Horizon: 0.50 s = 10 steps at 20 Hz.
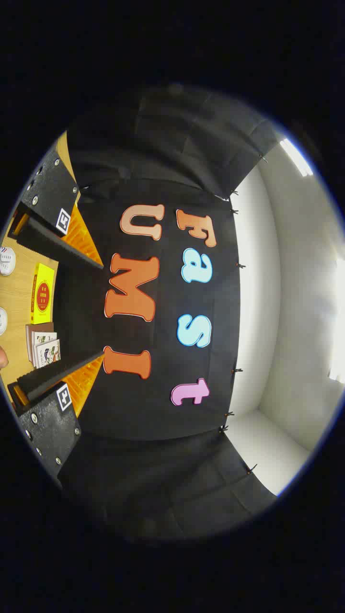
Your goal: Open the storage box then place both shoes into the box .Put the left shoe in first, then the right shoe, with the right side of both shoes facing outward in a uniform manner.
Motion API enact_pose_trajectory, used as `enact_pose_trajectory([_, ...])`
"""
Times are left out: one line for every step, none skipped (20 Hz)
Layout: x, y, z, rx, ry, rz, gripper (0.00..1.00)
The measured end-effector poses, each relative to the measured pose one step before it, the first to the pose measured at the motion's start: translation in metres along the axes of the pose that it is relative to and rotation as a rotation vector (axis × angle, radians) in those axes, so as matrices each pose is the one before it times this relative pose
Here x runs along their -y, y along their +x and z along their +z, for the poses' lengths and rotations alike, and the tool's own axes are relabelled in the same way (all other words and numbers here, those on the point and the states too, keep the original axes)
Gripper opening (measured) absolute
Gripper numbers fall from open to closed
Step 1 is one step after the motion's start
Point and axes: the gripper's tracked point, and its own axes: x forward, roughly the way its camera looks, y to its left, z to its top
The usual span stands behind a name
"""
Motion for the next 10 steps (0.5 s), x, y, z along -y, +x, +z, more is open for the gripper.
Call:
enact_pose_trajectory([-0.00048,-0.00106,-0.00048,-0.00003,-0.00369,-0.00233,0.97])
enact_pose_trajectory([0.00049,-0.00137,0.00123,0.0046,-0.00867,-0.00221,0.97])
enact_pose_trajectory([0.00045,-0.00186,0.00174,0.00722,-0.01331,0.00111,0.97])
enact_pose_trajectory([0.00199,-0.00182,0.001,0.0095,-0.01236,-0.00136,0.97])
enact_pose_trajectory([0.00208,-0.00087,0.00001,0.00542,-0.00623,-0.00402,0.97])
enact_pose_trajectory([0.00231,-0.00013,-0.00198,-0.00276,-0.00136,-0.00595,0.97])
enact_pose_trajectory([0.00336,-0.00084,-0.00132,0.00075,0.00018,-0.01148,0.97])
enact_pose_trajectory([0.00414,0.00095,0.00149,0.0085,0.00077,-0.01602,0.97])
enact_pose_trajectory([0.00277,-0.00018,0.00152,0.01136,0.00508,-0.01315,0.96])
enact_pose_trajectory([-0.00035,0.00023,0.00015,0.00813,0.00906,-0.00615,0.96])
